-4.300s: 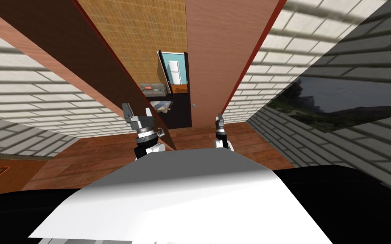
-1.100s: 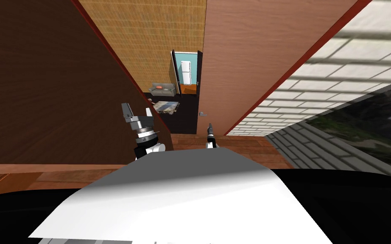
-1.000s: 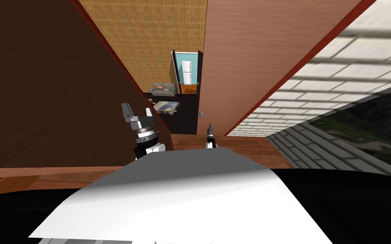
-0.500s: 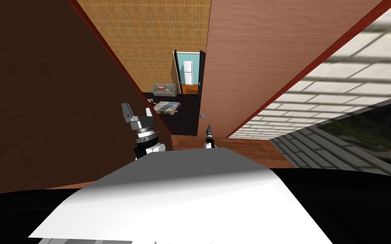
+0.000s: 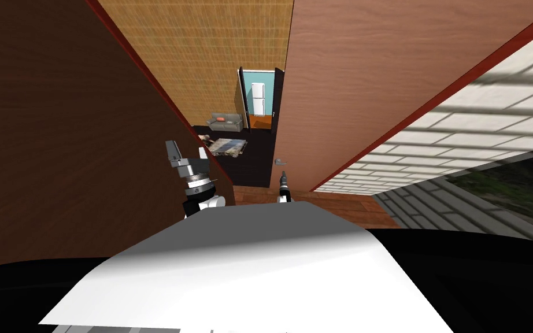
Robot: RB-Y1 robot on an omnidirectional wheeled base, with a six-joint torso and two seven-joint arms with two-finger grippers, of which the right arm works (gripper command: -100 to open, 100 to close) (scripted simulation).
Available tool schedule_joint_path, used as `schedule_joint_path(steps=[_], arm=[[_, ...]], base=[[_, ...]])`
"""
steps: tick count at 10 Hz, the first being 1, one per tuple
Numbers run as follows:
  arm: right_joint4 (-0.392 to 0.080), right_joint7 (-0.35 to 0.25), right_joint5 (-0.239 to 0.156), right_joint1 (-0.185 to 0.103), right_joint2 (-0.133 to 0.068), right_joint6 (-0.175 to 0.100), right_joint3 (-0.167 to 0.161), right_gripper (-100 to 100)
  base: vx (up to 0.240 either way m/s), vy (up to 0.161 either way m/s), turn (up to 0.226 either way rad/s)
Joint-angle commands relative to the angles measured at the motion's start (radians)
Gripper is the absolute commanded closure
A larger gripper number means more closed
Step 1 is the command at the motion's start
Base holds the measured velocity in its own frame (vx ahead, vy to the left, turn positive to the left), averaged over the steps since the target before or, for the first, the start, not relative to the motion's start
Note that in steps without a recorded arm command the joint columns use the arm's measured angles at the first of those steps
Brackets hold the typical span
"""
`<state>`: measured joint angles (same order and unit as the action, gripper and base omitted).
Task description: Pull the door open
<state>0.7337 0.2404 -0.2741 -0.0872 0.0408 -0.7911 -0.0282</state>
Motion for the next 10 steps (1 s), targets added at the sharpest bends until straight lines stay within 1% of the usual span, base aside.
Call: schedule_joint_path(steps=[1,2,3,4,6,8,10], arm=[[-0.004,-0.002,-0.001,-0.001,-0.022,0.003,0.002,-100],[-0.005,-0.003,-0.002,-0.001,-0.029,0.003,0.003,-100],[-0.007,-0.004,-0.003,-0.001,-0.04,0.005,0.004,-100],[-0.011,-0.007,-0.004,-0.002,-0.062,0.007,0.006,-100],[-0.016,-0.01,-0.007,-0.002,-0.091,0.01,0.01,-100],[-0.021,-0.013,-0.009,-0.003,-0.12,0.013,0.014,-100],[-0.028,-0.019,-0.014,-0.005,-0.159,0.016,0.02,-100]], base=[[-0.09,-0.031,0.041],[-0.13,-0.039,0.033],[-0.169,-0.019,0.022],[-0.179,-0.017,0.033],[-0.123,-0.019,0.018],[-0.047,-0.015,0.008],[-0.019,-0.011,-0.001]])
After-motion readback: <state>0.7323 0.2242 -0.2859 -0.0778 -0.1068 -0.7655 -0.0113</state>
